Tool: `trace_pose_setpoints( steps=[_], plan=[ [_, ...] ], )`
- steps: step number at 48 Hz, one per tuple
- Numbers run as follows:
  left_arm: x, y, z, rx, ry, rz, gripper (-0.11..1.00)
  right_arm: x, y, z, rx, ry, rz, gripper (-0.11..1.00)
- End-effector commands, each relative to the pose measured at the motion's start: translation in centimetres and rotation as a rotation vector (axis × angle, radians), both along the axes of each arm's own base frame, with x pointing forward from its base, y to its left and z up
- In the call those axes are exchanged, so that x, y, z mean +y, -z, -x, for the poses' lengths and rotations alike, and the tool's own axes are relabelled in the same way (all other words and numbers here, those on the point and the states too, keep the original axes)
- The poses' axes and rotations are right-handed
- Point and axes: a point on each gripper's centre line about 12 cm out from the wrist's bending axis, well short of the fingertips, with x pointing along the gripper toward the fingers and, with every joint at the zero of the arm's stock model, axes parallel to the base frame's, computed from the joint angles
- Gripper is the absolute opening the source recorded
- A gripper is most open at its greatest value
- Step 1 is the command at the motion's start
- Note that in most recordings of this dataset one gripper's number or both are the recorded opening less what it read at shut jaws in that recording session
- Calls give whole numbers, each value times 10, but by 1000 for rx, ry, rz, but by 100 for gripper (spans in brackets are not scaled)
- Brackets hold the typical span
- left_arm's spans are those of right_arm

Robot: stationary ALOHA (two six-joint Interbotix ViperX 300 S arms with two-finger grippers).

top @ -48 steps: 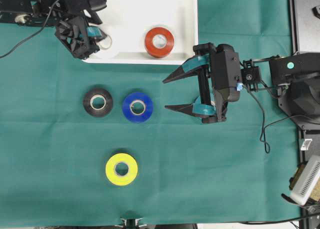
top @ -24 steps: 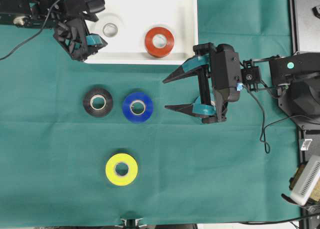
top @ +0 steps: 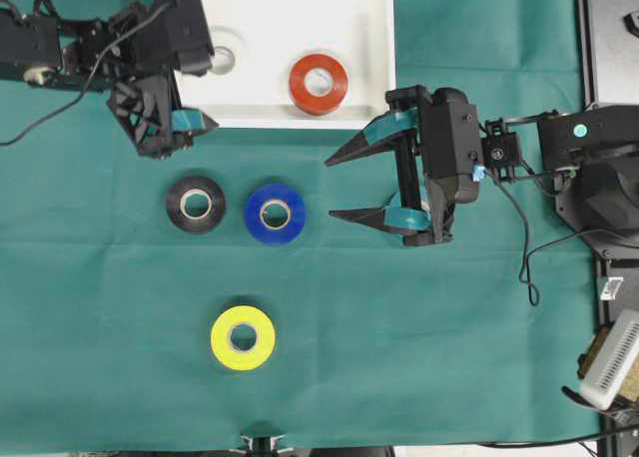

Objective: Put the tape alternately from left to right into the white case.
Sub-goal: 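Release the white roll in the tray and withdraw the left gripper, then move the right gripper over the blue tape roll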

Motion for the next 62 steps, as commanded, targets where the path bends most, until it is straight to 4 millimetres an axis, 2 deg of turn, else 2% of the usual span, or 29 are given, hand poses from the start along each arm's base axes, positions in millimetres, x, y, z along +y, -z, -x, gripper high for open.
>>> trace_pose_setpoints(
  steps=[1, 21, 44, 62],
  plan=[
    [-8, -14, -2, -43, 40, -23, 74, 1, -6, -2, -26, -3, -4, 73],
    [-38, -24, 7, -62, 204, -102, 74, 1, -6, -2, -26, -3, -4, 73],
    [-53, -34, 27, -245, 247, -149, 74, 1, -3, -4, -14, -3, -3, 73],
    [-67, -33, 36, -252, 288, -141, 74, 1, -3, -5, -14, -3, -3, 73]
  ],
)
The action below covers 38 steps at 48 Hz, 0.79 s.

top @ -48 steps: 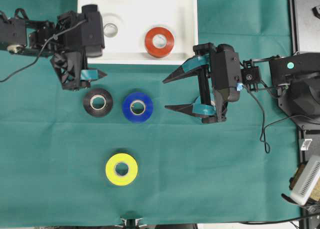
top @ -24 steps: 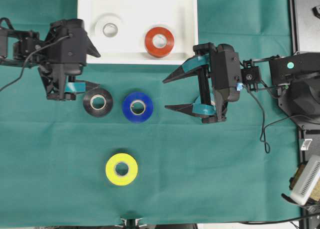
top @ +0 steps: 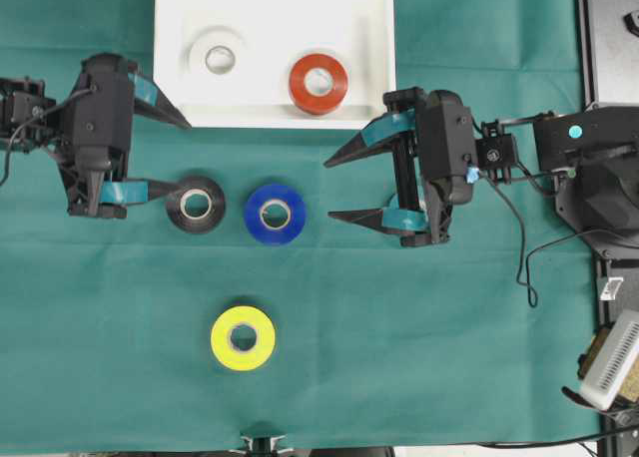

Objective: Put the tape alternately from left to right into the white case.
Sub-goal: 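Move the right gripper over the blue tape roll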

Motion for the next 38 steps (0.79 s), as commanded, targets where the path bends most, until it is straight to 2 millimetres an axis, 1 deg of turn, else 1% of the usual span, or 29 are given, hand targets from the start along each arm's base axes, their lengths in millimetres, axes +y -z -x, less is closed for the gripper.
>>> trace_pose_setpoints(
  steps=[1, 11, 20, 26, 31, 38],
  plan=[
    [-2, -9, -2, -35, 7, 0, 74, 1, -9, -3, -32, -3, -4, 73],
    [-3, -9, -2, -34, 8, 1, 74, 1, -9, -6, -32, -1, -8, 73],
    [-3, -9, -2, -31, 8, 1, 74, 7, -5, -15, -1, -16, -3, 73],
    [-3, -8, -2, -29, 8, 1, 74, 14, -1, -25, 53, -29, 6, 73],
    [-3, -7, -2, -28, 8, 1, 74, 14, 6, -31, 120, -23, 12, 73],
    [-3, -7, -2, -25, 7, 3, 74, 14, 17, -44, 199, -5, 5, 73]
  ],
)
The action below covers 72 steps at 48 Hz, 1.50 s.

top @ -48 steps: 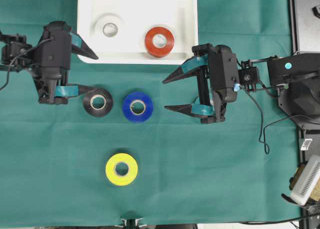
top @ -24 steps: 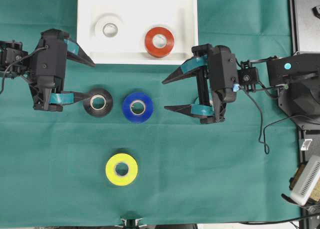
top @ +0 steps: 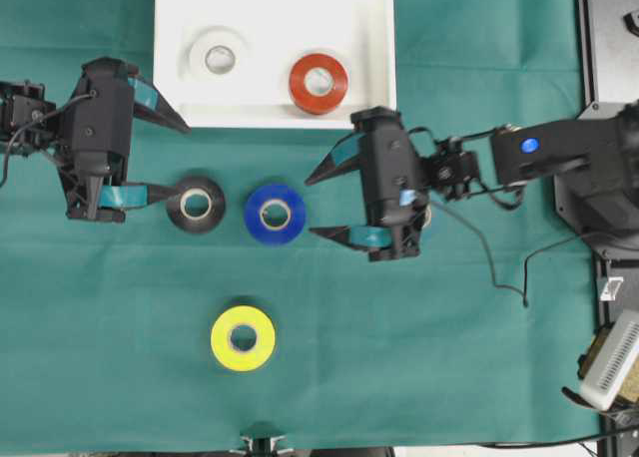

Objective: Put the tape alternately from left to right into the white case.
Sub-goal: 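Move the right gripper over the blue tape roll, then insert a right finger into the blue roll's hole and grip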

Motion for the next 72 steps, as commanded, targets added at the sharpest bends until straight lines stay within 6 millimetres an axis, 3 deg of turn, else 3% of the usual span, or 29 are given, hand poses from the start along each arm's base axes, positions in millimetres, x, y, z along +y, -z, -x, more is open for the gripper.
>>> trace_pose_setpoints(
  steps=[1, 17, 57, 72],
  plan=[
    [-1, -7, -2, -25, 5, -2, 74, 1, -6, -13, 10, 11, -9, 73],
    [-1, -6, -1, -22, 5, -2, 74, 10, 25, -37, 171, 15, 5, 73],
    [-1, -2, 1, -11, 5, -2, 74, 18, 49, -65, 242, 13, 10, 73],
    [-1, -1, 3, -9, 6, -4, 74, 17, 63, -66, 296, 59, -24, 73]
  ],
)
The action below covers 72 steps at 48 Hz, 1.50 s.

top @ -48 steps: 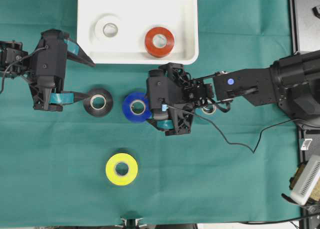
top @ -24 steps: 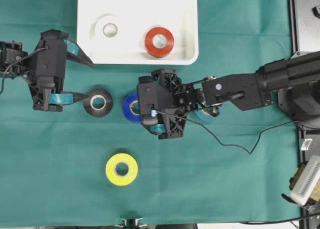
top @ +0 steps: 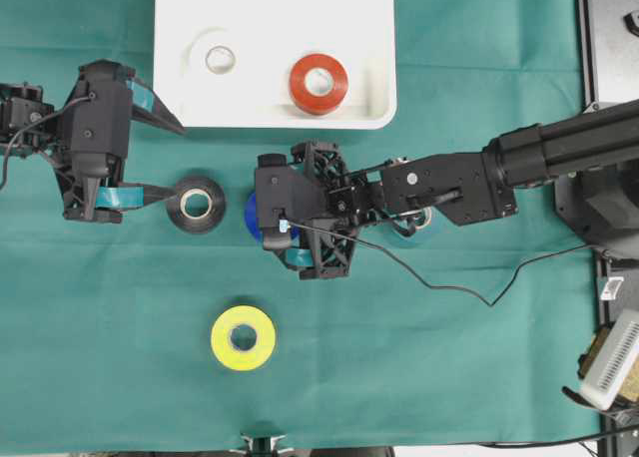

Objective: Put the tape alternately from left to right into the white case.
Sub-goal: 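Insert a right finger into the blue roll's hole and grip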

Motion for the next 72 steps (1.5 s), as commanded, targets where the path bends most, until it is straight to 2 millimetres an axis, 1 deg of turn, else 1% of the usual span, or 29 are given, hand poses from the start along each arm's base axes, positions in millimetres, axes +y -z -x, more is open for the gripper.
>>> trace_pose_setpoints(
  steps=[1, 9, 13, 15, 21, 24, 27, 30, 37, 52, 60, 72],
  plan=[
    [-1, -8, -2, -28, 4, -1, 74, 1, -6, -4, -12, 8, -7, 73],
    [-1, -8, -2, -29, 4, -1, 74, 2, -6, -4, -8, 19, -16, 72],
    [-1, -8, -2, -29, 3, 0, 74, 1, -8, -6, -12, 23, -18, 67],
    [-1, -8, -2, -29, 3, 0, 74, 2, -9, -6, -15, 21, -19, 60],
    [-1, -8, -2, -29, 2, 1, 74, 1, -9, -7, -17, 23, -19, 29],
    [-1, -9, -2, -31, 3, 0, 74, 2, -9, -7, -17, 21, -19, 17],
    [-1, -9, -2, -31, 3, 0, 74, 2, -9, -7, -18, 21, -19, 9],
    [-1, -9, -3, -32, 3, 0, 74, 2, -11, -8, -21, 21, -20, 4],
    [-1, -9, -3, -32, 3, 0, 74, 3, -13, -11, -30, 20, -20, 0],
    [-1, -9, -2, -31, 3, 0, 74, 3, -21, -16, -54, 15, -17, -1],
    [-1, -9, -2, -31, 3, 0, 74, 3, -28, -16, -67, 10, -15, -9],
    [-1, -9, -2, -31, 3, 0, 74, 2, -35, -14, -70, 4, -5, -9]
  ],
)
